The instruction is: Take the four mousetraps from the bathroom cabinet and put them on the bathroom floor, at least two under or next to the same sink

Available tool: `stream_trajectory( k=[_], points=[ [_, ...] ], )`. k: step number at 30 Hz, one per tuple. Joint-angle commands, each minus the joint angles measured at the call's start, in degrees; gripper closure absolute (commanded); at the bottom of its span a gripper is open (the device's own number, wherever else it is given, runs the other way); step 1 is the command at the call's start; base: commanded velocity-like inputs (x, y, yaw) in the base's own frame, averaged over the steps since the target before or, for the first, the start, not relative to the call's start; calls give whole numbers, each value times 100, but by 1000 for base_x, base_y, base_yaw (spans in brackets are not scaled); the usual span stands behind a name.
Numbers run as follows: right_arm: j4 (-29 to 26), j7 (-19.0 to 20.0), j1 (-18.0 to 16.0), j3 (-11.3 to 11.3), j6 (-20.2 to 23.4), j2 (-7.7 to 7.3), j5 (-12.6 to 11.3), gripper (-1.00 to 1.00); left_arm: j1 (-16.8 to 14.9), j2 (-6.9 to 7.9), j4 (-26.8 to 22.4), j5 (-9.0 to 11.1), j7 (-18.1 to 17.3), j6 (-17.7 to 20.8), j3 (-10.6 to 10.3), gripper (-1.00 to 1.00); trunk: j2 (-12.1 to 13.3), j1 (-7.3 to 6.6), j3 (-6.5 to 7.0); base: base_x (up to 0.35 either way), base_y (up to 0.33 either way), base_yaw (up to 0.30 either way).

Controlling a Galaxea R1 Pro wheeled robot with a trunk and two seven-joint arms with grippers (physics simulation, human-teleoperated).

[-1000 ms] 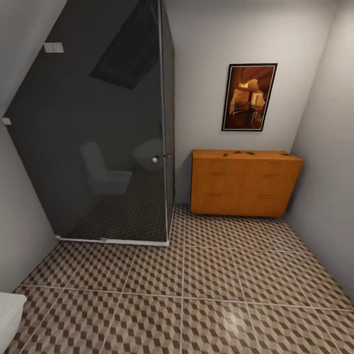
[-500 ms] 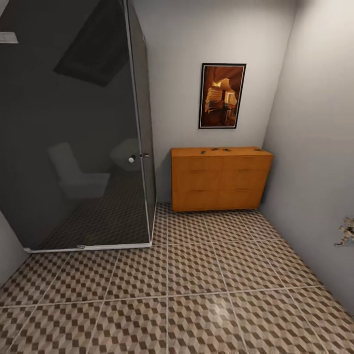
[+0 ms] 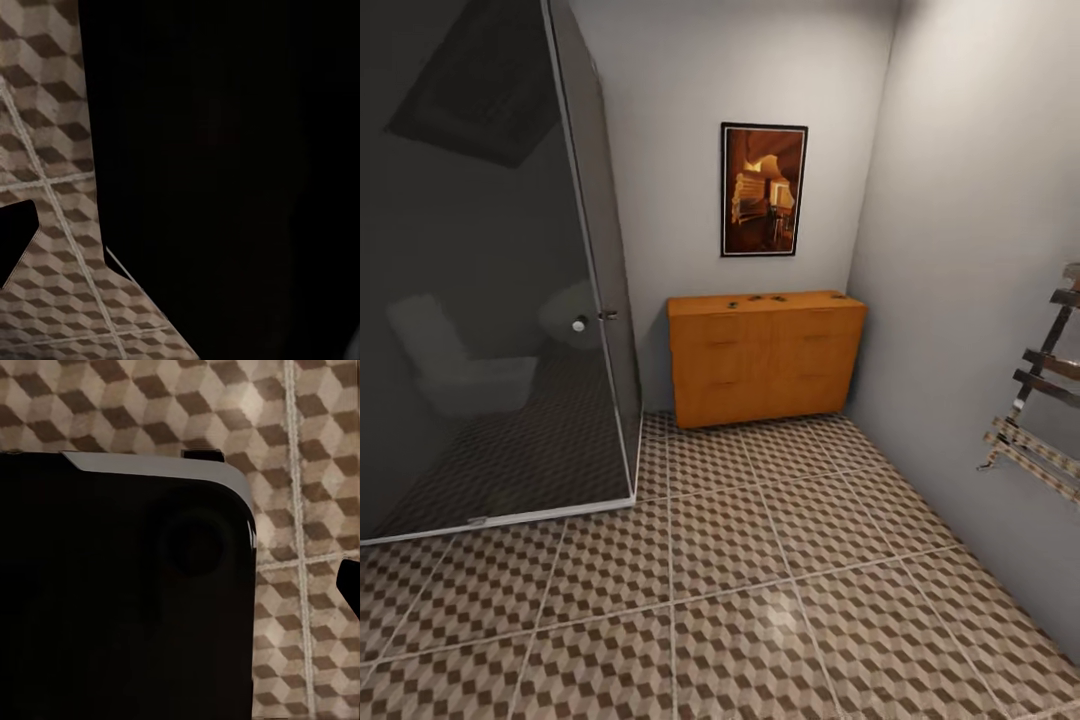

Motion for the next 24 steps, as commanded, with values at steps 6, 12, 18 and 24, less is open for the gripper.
stream_trajectory(
  k=[6,12,18,24],
  points=[
    [7,8,-3,0,-20,-2,-6,-100,4,0,-11,2,-2,-7,3,-100,-2,0,-34,0,0,-258],
    [7,3,-3,2,-14,-2,-8,-100,4,0,-11,2,-2,-6,3,-100,-2,0,-65,0,0,-221],
    [7,0,-3,8,-11,-2,4,-100,4,0,-6,2,-2,-6,3,-100,-2,0,-75,109,0,-60],
    [7,-2,-6,8,-11,-2,12,-100,4,5,-3,2,-2,-6,10,-100,-2,0,-77,282,0,-11]
  ],
)
